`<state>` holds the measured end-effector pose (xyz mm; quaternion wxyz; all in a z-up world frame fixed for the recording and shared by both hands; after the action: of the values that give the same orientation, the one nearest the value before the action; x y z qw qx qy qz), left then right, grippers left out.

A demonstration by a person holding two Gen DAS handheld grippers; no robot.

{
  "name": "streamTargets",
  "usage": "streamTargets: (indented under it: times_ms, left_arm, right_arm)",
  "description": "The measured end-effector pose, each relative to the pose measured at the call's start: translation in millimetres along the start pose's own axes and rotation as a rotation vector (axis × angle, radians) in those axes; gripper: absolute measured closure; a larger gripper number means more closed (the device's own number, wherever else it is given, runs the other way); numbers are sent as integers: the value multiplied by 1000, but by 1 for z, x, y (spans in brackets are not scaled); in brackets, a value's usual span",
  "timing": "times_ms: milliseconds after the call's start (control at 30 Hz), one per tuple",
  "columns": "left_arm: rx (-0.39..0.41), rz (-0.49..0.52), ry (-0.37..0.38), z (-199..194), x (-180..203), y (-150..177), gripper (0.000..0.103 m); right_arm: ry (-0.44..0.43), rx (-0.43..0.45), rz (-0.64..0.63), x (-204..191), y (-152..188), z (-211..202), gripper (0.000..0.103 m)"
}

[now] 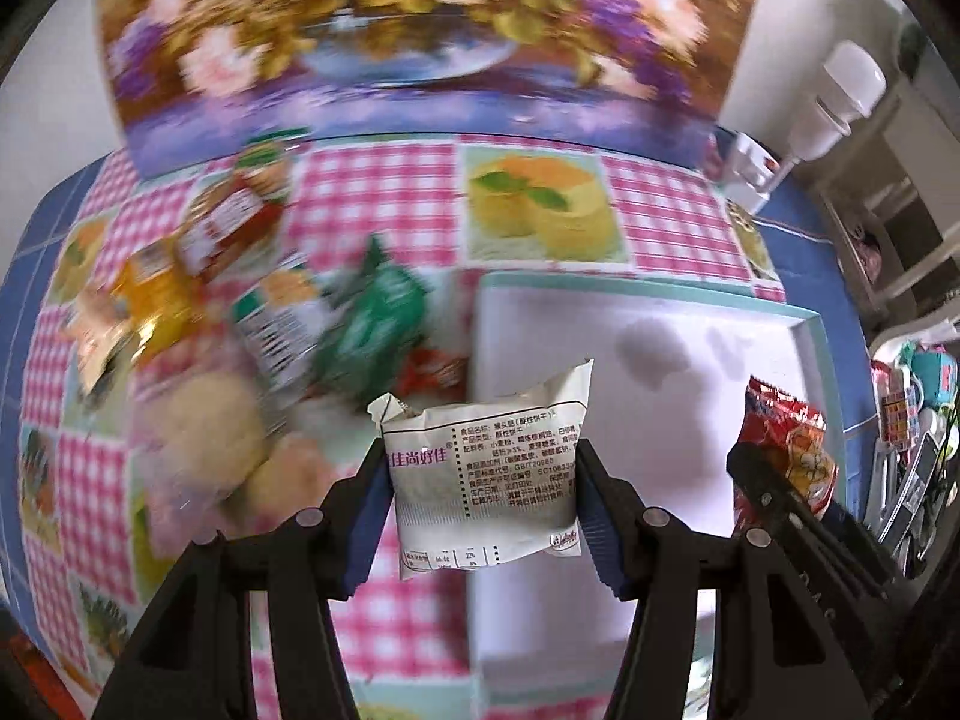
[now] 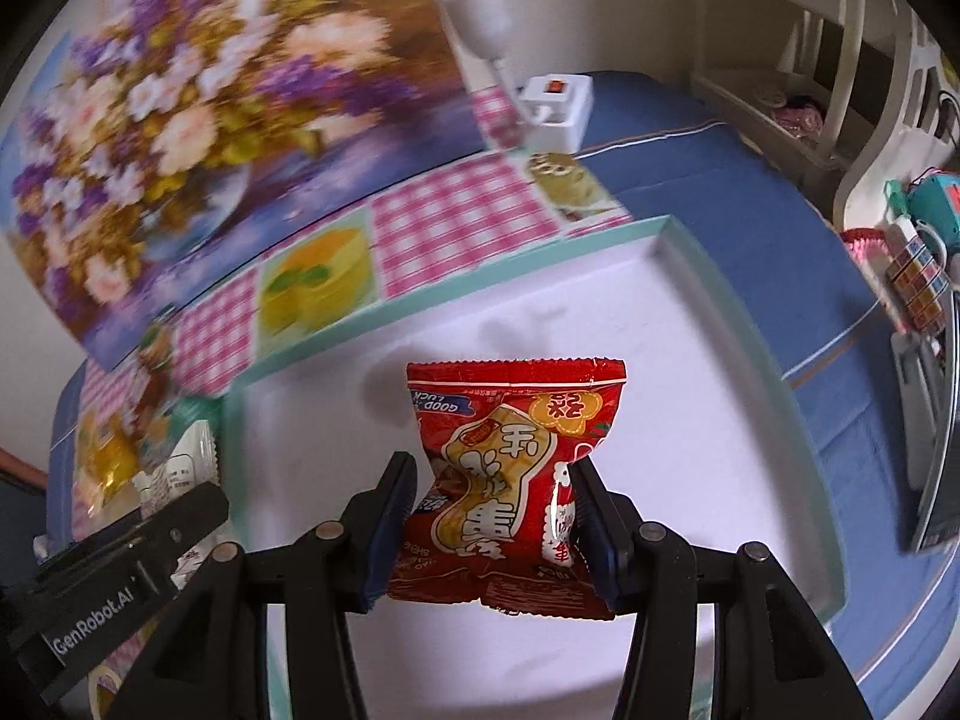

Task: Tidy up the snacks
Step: 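Carry the red bag with the right tool while the left tool carries the white packet over the tray, then open the right tool over the tray while the left tool releases the white packet there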

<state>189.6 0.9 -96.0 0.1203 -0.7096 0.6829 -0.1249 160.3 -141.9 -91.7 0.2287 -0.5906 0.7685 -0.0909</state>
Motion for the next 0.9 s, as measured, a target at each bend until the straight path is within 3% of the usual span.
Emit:
streamTargets:
  times_ms: [267,567,600,667,833,900]
  left_arm:
    - [5,57,10,28,32,-22,43]
    - [16,77,13,43,45,-33,41]
    - [17,77,13,43,44,-33,39]
    - [16,74,17,43,43,-32,23]
    - [25,71,6,37,38,-31,23]
    - [28,57,13,33,35,-30,22]
  right_arm:
    - [48,-27,18,35,-28,27,48]
    - [64,-39,12,45,-38,38,48]
    - [63,-39,11,45,-38,38,48]
    - [60,-43,11,45,-39,38,47]
    - [52,-59,18,44,-36,37,34]
    - [56,-61,13,42,-35,36,33]
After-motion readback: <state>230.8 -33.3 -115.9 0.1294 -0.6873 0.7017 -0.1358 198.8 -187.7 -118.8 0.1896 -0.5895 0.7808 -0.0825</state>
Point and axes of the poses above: each gripper's, at about its wrist camera, not at the fingertips, and z roughly the way its jaws point, x to its right, y to its underside, the point moved 8 cm from there along z, roughly the way its jaws point, and after that the axes turned 4 degrees about -y, right-handed, at the moved point
